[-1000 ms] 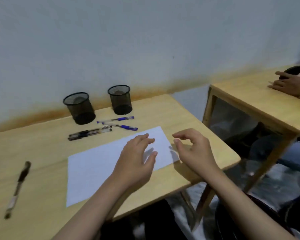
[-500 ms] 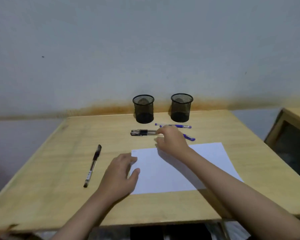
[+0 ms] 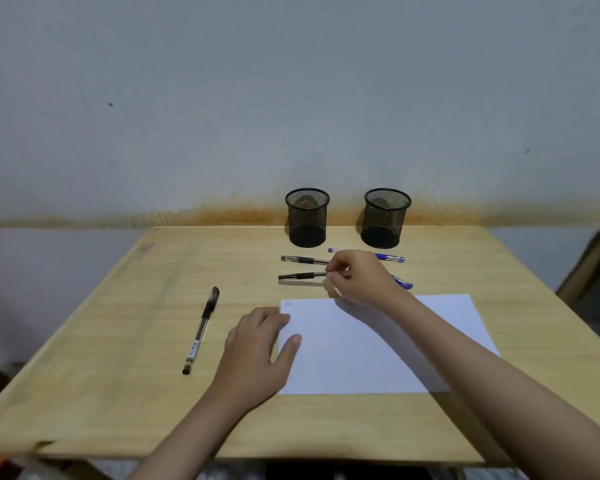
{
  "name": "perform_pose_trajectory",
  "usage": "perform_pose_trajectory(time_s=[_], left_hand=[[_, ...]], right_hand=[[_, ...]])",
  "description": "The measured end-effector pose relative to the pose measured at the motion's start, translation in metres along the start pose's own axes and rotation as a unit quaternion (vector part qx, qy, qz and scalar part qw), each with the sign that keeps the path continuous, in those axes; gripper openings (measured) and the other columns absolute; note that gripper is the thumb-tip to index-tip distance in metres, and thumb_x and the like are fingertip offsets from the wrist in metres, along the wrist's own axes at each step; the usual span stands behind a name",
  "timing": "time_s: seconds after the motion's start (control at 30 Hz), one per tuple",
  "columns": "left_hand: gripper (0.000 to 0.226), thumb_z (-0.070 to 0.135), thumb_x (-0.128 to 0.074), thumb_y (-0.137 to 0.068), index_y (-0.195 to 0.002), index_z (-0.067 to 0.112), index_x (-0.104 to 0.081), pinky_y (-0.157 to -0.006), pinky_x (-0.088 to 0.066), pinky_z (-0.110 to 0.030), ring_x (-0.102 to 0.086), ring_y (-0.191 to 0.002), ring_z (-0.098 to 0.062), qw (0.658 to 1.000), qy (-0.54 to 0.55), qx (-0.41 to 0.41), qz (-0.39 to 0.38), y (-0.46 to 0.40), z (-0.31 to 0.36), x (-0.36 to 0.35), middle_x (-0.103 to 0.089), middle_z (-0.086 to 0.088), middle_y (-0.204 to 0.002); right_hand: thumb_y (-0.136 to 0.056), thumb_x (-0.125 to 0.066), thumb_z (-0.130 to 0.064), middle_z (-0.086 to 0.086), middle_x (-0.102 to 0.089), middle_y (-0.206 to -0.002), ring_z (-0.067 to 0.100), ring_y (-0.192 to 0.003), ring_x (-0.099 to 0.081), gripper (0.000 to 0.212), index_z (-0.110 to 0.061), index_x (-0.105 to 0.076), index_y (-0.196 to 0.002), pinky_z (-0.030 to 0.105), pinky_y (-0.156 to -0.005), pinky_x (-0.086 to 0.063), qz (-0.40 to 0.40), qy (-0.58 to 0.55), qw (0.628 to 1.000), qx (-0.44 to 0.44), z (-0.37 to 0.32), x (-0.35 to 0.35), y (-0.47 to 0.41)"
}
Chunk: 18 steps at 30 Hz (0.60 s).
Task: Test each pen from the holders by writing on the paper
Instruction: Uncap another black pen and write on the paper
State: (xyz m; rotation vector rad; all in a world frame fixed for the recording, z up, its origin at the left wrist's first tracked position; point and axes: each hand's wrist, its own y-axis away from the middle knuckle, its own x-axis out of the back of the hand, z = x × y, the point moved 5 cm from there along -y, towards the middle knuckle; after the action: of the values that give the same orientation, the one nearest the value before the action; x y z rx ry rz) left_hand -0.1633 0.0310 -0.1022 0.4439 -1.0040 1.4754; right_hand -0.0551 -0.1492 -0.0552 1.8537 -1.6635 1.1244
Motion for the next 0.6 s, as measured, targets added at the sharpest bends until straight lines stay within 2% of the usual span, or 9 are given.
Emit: perform_pose_trajectory(time_s=[0.07,0.13,0.2,0.27,0.33,0.43,0.6], left_hand=[[0.051,0.051,-0.048,-0.083,-0.126,0.024,-0.049,-0.098,-0.04,-0.028,-0.043,-0.116,0.002,0.998,0.047,-0.003,0.05,0.001,0.004,0.009,-0.045,0.016,-0.124],[0.054,0.032,-0.063,-0.084,-0.132,0.017,-0.045,-0.095,-0.035,-0.008,-0.038,-0.118,0.014,0.988,0.096,-0.01,0.117,0.003,0.01,0.022,-0.044,0.009,-0.128],[0.056,0.012,-0.07,-0.081,-0.132,0.011,-0.047,-0.093,-0.029,0.0,-0.036,-0.119,0.017,0.981,0.096,-0.042,0.161,0.007,0.017,0.031,-0.047,0.003,-0.129],[0.052,0.006,-0.071,-0.08,-0.128,0.013,-0.053,-0.094,-0.033,-0.004,-0.043,-0.12,0.007,0.976,0.091,-0.086,0.176,0.009,0.026,0.035,-0.053,0.001,-0.127],[0.041,0.008,-0.071,-0.08,-0.118,0.019,-0.062,-0.093,-0.039,-0.012,-0.051,-0.116,-0.002,0.973,0.118,-0.088,0.178,0.009,0.035,0.038,-0.059,0.006,-0.119],[0.025,0.007,-0.073,-0.077,-0.098,0.02,-0.072,-0.087,-0.044,-0.018,-0.06,-0.102,-0.005,0.967,0.172,-0.08,0.169,0.004,0.049,0.042,-0.064,0.011,-0.102],[0.021,0.009,-0.074,-0.074,-0.095,0.014,-0.073,-0.079,-0.048,-0.021,-0.063,-0.088,-0.007,0.961,0.169,-0.138,0.173,-0.003,0.061,0.052,-0.066,0.006,-0.091]], right_hand=[[-0.086,-0.063,-0.015,-0.002,-0.068,-0.085,0.007,-0.073,-0.058,0.008,-0.019,-0.07,-0.086,0.018,-0.061,-0.043,-0.019,-0.063,0.998,0.006,-0.005,0.012,0.018],[-0.084,-0.067,-0.014,-0.004,-0.07,-0.081,0.008,-0.07,-0.061,0.007,-0.02,-0.072,-0.083,0.021,-0.063,-0.048,-0.025,-0.11,0.994,0.007,-0.007,0.023,0.039],[-0.081,-0.072,-0.014,-0.005,-0.07,-0.073,0.007,-0.064,-0.063,0.005,-0.018,-0.074,-0.08,0.026,-0.065,-0.053,-0.029,-0.157,0.987,-0.002,-0.008,0.033,0.059],[-0.078,-0.076,-0.013,-0.006,-0.068,-0.063,0.004,-0.058,-0.061,0.004,-0.016,-0.074,-0.077,0.023,-0.061,-0.052,-0.034,-0.201,0.979,-0.013,-0.01,0.04,0.076],[-0.076,-0.078,-0.012,-0.005,-0.067,-0.059,0.007,-0.055,-0.06,0.006,-0.014,-0.073,-0.074,0.02,-0.057,-0.049,-0.037,-0.233,0.971,-0.021,-0.013,0.047,0.088],[-0.075,-0.079,-0.01,-0.003,-0.07,-0.061,0.009,-0.056,-0.061,0.006,-0.013,-0.074,-0.073,0.018,-0.056,-0.047,-0.018,-0.28,0.96,-0.013,-0.019,0.059,0.1],[-0.077,-0.074,-0.006,0.007,-0.074,-0.068,0.012,-0.057,-0.062,0.01,-0.015,-0.074,-0.071,0.022,-0.058,-0.052,0.039,-0.395,0.918,0.0,-0.025,0.074,0.107]])
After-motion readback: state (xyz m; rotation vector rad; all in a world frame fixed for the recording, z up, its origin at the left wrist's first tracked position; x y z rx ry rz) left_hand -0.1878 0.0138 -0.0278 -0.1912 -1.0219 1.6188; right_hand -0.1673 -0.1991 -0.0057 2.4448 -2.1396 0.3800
